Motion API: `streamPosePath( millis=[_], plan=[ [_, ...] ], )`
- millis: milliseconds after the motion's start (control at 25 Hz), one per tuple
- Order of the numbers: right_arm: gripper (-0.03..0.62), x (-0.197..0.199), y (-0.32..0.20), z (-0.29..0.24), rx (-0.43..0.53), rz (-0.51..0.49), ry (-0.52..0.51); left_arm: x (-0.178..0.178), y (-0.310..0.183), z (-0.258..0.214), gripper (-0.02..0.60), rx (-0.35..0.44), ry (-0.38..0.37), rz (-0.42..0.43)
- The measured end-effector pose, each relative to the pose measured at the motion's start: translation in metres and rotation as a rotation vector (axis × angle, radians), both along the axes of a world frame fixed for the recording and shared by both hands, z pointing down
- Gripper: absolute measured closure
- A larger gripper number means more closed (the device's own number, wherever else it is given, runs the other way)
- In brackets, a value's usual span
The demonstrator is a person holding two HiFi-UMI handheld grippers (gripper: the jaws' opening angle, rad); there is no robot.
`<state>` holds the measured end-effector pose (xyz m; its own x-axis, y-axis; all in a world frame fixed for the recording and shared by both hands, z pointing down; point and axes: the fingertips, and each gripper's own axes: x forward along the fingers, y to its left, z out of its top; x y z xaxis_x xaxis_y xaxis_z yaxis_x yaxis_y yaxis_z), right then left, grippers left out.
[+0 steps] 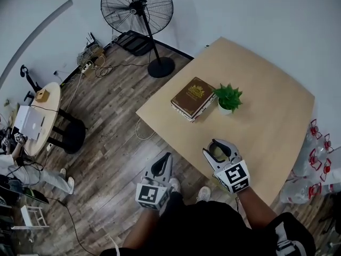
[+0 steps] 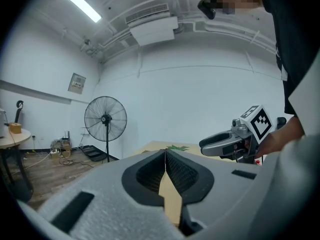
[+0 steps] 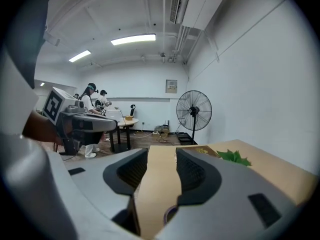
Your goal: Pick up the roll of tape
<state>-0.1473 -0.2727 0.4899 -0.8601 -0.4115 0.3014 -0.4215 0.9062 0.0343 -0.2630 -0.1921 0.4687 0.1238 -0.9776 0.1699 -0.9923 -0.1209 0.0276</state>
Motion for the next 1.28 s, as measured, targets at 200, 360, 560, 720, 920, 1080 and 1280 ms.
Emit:
streamPosePath(
  millis=[200, 360, 560, 720, 920, 1080, 1280],
  plan=[
    [0.363, -0.003, -0.019, 0.019, -0.014, 0.023, 0.071, -0.006, -0.027, 0.000, 0.575, -0.002, -0.001, 0.056],
    [0.345, 0.002, -0.027, 0.047, -0.046, 0.048, 0.154, -0.012, -0.042, 0.005, 0.574, -0.016, 0.004, 0.098],
    [0.345, 0.003, -0.030, 0.089, -0.069, 0.036, 0.299, -0.020, -0.057, 0.016, 0.575, -0.035, 0.014, 0.146],
    [0.343, 0.002, -0.026, 0.124, -0.107, 0.012, 0.417, -0.029, -0.066, 0.024, 0.574, -0.052, 0.030, 0.168],
    [0.333, 0.003, -0.022, 0.163, -0.140, -0.013, 0.529, -0.039, -0.074, 0.035, 0.575, -0.070, 0.045, 0.176],
    [0.330, 0.009, -0.020, 0.190, -0.157, -0.020, 0.622, -0.045, -0.073, 0.038, 0.575, -0.068, 0.065, 0.179],
    [0.330, 0.009, -0.018, 0.215, -0.222, -0.020, 0.671, -0.052, -0.072, 0.039, 0.575, -0.072, 0.075, 0.180]
  ],
)
